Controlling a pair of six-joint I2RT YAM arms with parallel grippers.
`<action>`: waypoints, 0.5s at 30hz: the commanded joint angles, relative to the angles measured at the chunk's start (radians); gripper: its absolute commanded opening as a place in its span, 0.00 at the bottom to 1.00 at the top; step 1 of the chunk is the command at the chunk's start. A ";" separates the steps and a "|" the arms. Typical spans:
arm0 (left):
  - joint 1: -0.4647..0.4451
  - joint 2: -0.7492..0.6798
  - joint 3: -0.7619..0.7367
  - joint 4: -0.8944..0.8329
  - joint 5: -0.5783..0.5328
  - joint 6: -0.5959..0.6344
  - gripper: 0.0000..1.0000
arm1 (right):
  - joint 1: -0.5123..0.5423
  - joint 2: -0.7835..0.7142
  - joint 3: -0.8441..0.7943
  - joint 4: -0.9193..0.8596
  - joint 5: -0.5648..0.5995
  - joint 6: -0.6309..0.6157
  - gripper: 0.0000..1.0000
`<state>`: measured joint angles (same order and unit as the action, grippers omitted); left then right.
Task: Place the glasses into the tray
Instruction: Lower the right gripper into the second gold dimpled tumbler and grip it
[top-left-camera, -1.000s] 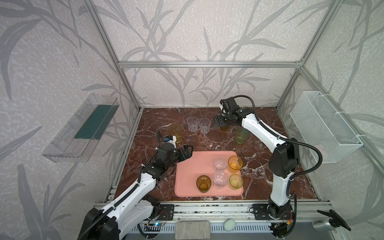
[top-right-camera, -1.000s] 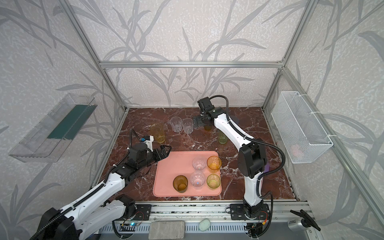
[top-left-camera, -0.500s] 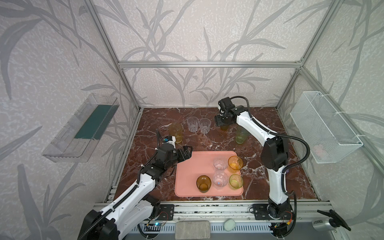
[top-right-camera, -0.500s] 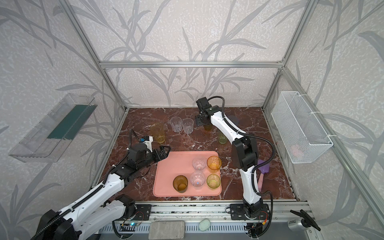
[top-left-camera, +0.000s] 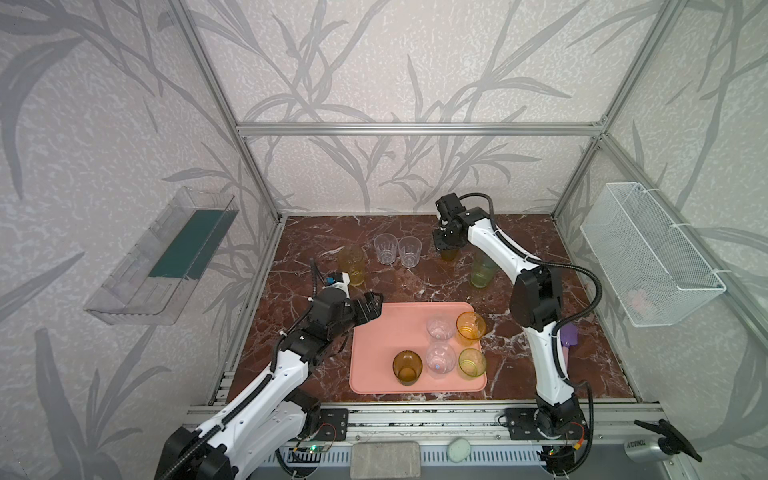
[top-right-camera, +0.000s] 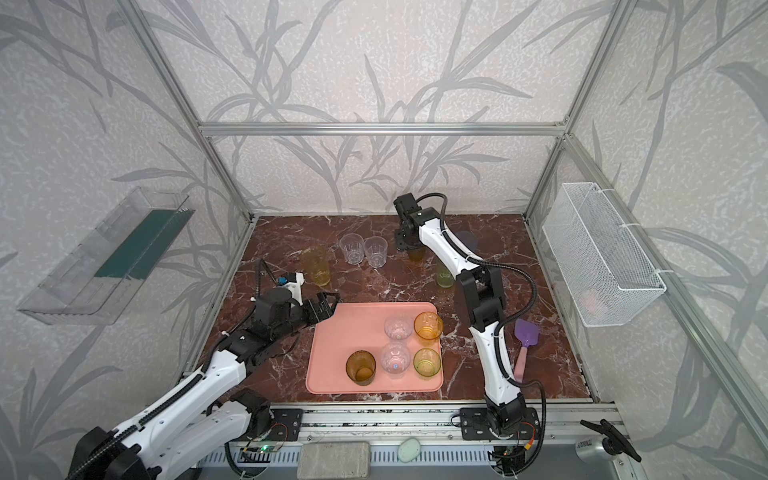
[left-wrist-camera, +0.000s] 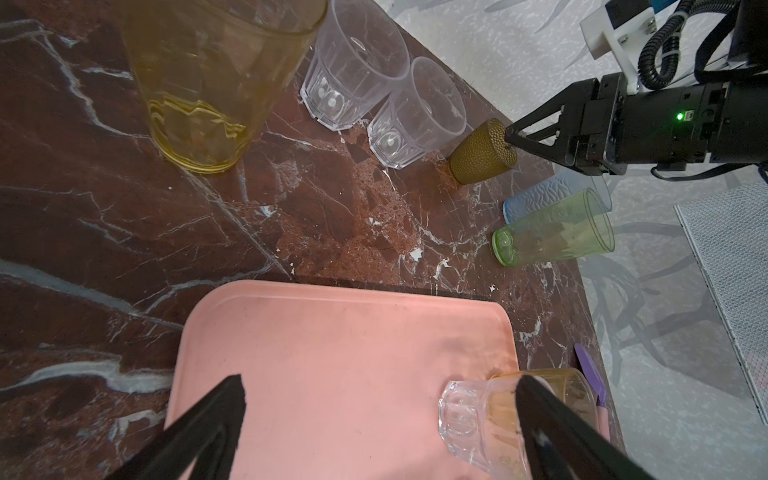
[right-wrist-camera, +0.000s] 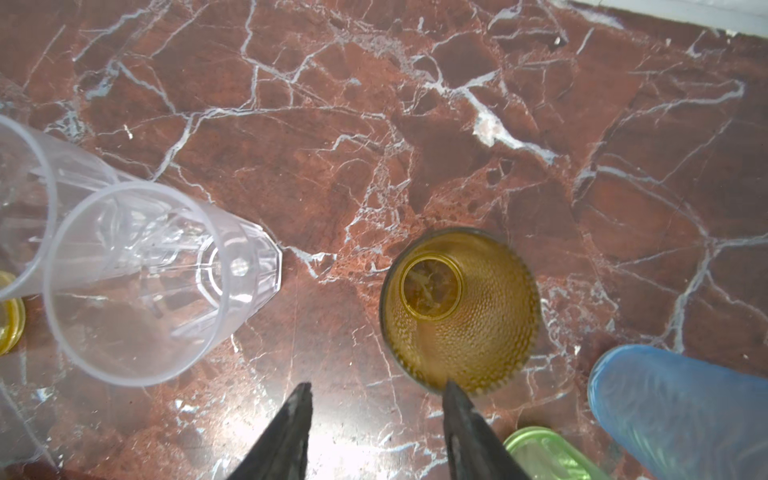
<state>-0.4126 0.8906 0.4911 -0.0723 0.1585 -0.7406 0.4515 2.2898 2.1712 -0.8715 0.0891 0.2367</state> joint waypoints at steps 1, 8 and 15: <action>0.006 -0.013 0.025 -0.015 -0.012 0.009 0.99 | -0.006 0.048 0.083 -0.101 0.006 -0.005 0.46; 0.007 -0.013 0.024 -0.020 -0.014 0.010 0.99 | -0.006 0.100 0.154 -0.149 0.010 -0.003 0.40; 0.006 -0.013 0.026 -0.020 -0.019 0.015 0.99 | -0.007 0.124 0.177 -0.155 0.016 -0.007 0.34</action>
<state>-0.4103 0.8906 0.4911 -0.0834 0.1558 -0.7353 0.4503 2.3932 2.3116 -0.9901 0.0929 0.2352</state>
